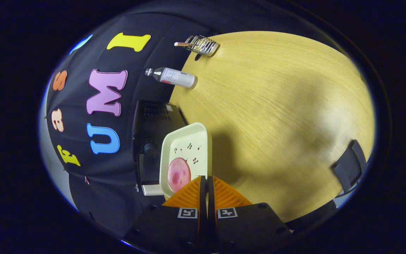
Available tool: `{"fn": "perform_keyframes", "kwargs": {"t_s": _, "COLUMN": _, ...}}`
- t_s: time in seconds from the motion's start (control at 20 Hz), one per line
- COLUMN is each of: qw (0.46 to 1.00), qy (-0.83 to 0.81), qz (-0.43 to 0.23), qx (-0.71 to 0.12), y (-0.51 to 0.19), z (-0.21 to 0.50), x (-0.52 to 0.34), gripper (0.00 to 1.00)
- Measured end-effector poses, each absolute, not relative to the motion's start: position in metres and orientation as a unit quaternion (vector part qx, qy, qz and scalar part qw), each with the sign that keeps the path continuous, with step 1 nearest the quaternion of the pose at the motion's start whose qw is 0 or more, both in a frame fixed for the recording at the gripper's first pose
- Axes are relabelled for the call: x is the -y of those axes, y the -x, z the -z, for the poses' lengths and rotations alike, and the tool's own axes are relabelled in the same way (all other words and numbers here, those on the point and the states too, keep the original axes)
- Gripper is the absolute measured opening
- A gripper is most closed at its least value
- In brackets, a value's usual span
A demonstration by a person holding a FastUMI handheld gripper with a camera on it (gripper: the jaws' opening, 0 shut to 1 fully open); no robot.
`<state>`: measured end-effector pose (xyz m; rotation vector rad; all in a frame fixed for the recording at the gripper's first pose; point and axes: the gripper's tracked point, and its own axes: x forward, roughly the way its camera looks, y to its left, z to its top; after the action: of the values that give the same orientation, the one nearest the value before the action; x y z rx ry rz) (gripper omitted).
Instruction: Open the toaster oven, put the food inside, and close the toaster oven door.
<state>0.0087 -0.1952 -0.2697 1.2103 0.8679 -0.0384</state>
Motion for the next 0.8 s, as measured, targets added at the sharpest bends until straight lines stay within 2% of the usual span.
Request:
{"fn": "perform_keyframes", "kwargs": {"t_s": 0.4, "qw": 0.745, "qy": -0.546, "qz": -0.017, "qx": -0.382, "y": -0.002, "z": 0.255, "x": 0.094, "gripper": 0.06}}
{"fn": "perform_keyframes", "kwargs": {"t_s": 0.8, "qw": 0.748, "qy": -0.552, "qz": -0.016, "qx": -0.368, "y": -0.063, "z": 0.268, "x": 0.02, "gripper": 0.06}}
